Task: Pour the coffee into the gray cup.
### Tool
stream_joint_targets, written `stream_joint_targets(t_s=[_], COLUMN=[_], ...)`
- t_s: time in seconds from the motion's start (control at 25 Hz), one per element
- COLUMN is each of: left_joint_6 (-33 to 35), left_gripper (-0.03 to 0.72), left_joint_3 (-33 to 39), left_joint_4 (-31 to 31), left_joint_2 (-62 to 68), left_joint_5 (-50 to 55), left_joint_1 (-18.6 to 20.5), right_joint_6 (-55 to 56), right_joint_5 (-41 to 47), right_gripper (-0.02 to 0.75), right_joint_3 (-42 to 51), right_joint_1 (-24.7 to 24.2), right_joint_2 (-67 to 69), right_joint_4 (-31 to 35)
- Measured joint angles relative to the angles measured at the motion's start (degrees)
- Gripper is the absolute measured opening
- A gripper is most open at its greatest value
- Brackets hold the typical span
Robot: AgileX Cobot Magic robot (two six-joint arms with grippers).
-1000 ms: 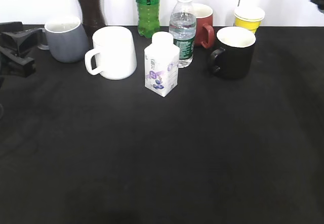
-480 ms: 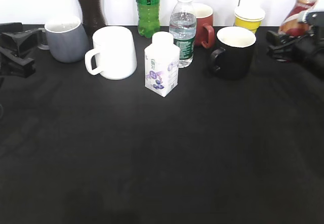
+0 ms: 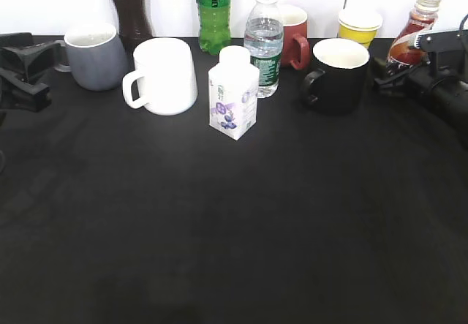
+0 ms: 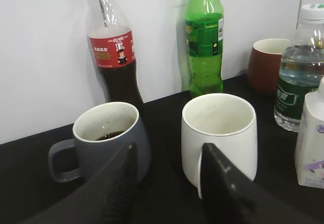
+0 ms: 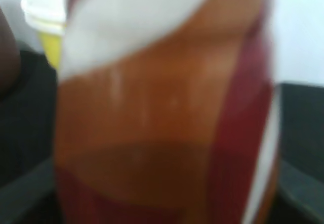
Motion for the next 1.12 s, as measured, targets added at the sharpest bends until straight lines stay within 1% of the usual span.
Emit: stream_joint_targets(t_s=[0.08, 0.2, 0.28, 0.48, 0.52, 0.6, 0.68, 0.72, 0.8, 0.84, 0.92, 1.0, 1.04, 1.12], left_joint_6=[0.0, 0.0, 0.0, 0.0, 0.0, 0.0, 0.0, 0.0, 0.0, 0.0, 0.0, 0.0, 0.0, 0.0], left_gripper=[0.32, 0.32, 0.32, 0.32, 0.32, 0.32, 0.32, 0.32, 0.32, 0.32, 0.32, 0.32, 0.32, 0.32], left_joint_3=[0.0, 0.0, 0.0, 0.0, 0.0, 0.0, -0.3, -1.8, -7.1, -9.3, -13.0, -16.2, -18.5, -22.8], left_joint_4=[0.0, 0.0, 0.0, 0.0, 0.0, 0.0, 0.0, 0.0, 0.0, -0.1, -1.3, -5.2, -7.1, -9.8], left_joint_2=[0.0, 0.0, 0.0, 0.0, 0.0, 0.0, -0.9, -2.0, -4.0, -4.8, -6.3, -7.3, -7.5, -7.5], left_joint_5=[0.0, 0.0, 0.0, 0.1, 0.5, 3.2, 8.2, 13.2, 26.5, 32.9, 45.0, 57.6, 65.2, 79.3], left_joint_1=[0.0, 0.0, 0.0, 0.0, 0.0, 0.0, 0.0, 0.0, 0.0, 0.0, 0.0, 0.0, 0.0, 0.0], right_joint_6=[0.0, 0.0, 0.0, -0.1, -0.1, -0.1, -0.1, -0.1, -0.1, 0.4, 2.1, 2.5, 2.5, 2.5], right_joint_5=[0.5, 1.1, 1.1, 1.3, 2.4, 8.3, 16.5, 20.8, 31.6, 38.0, 54.9, 72.3, 80.4, 95.0], right_gripper=[0.603, 0.603, 0.603, 0.592, 0.591, 0.591, 0.591, 0.591, 0.591, 0.591, 0.59, 0.588, 0.576, 0.538], right_joint_3=[0.1, 3.4, 7.2, 16.8, 18.7, 20.2, 20.3, 20.3, 20.0, 20.0, 19.9, 17.7, 15.5, 9.3], right_joint_1=[0.0, -0.1, -0.2, -0.2, -0.2, -0.2, -0.2, -0.2, -0.1, -0.1, 0.5, 2.0, 2.9, 5.1], right_joint_2=[-0.1, -3.5, -6.0, -15.5, -18.4, -25.1, -32.5, -36.4, -42.7, -45.2, -49.6, -52.3, -52.8, -53.0], right_joint_4=[0.0, 0.3, 2.1, 2.4, 2.4, 1.8, -1.6, -3.4, -5.5, -5.7, -5.1, 2.0, 6.6, 12.0])
